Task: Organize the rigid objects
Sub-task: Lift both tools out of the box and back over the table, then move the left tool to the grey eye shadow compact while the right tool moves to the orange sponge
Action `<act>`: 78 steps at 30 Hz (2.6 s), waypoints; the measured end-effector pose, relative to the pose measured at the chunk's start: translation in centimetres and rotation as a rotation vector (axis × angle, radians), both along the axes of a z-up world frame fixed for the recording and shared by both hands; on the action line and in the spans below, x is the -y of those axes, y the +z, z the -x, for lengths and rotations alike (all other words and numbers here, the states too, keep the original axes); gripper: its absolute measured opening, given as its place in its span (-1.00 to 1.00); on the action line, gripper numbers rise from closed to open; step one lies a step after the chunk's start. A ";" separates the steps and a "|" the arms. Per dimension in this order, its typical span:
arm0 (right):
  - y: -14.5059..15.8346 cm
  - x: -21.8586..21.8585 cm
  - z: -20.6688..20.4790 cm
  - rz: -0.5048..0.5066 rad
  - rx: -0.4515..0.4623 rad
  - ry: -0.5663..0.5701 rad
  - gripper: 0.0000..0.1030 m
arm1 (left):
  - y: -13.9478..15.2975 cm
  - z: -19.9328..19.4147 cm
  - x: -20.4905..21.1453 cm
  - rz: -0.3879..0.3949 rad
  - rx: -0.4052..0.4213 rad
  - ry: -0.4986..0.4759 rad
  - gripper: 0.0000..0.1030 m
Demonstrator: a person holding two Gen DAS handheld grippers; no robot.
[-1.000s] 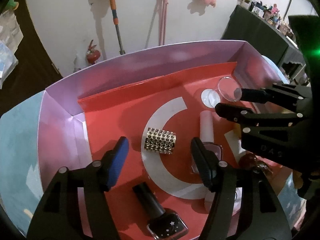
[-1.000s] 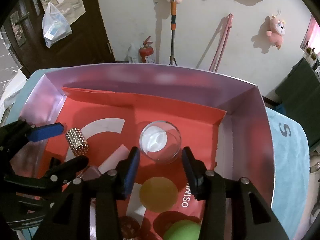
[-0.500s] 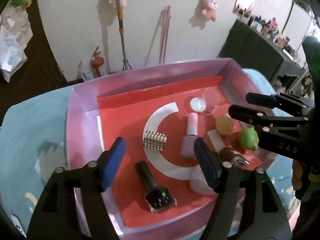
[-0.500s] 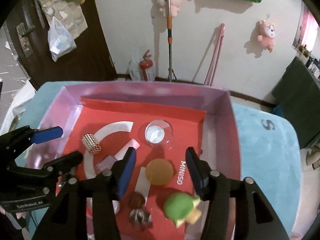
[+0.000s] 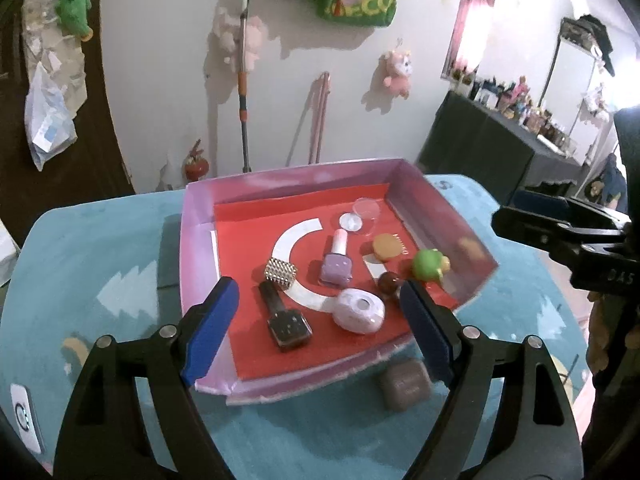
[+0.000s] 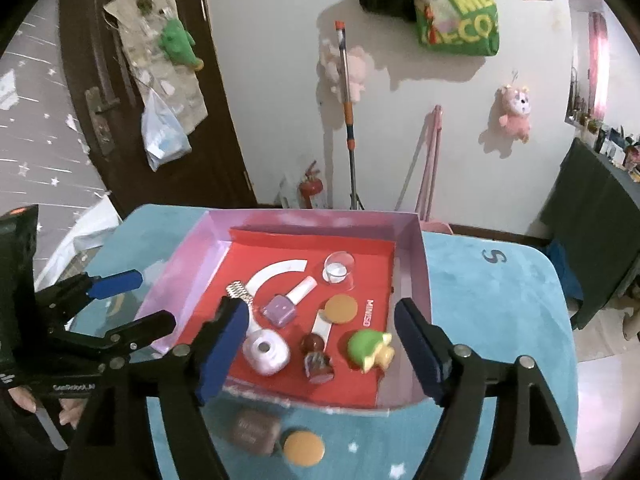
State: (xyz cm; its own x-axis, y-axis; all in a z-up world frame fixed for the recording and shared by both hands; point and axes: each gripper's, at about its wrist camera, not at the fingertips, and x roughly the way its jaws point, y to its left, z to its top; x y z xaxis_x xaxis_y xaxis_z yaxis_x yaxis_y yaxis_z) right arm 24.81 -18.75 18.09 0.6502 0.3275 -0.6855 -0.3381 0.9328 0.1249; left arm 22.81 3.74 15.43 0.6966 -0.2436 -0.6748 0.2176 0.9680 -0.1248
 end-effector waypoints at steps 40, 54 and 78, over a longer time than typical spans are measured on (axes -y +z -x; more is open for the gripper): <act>0.5 5.5 20.1 -0.109 0.242 -0.041 0.99 | 2.3 18.5 2.7 0.032 0.281 0.052 0.88; -3.0 5.1 20.2 -0.105 0.175 -0.049 0.99 | -1.6 17.5 1.5 0.037 0.201 0.098 0.88; -12.1 5.2 15.1 -0.076 -0.026 -0.090 0.99 | -10.5 11.4 1.7 0.019 -0.034 0.111 0.88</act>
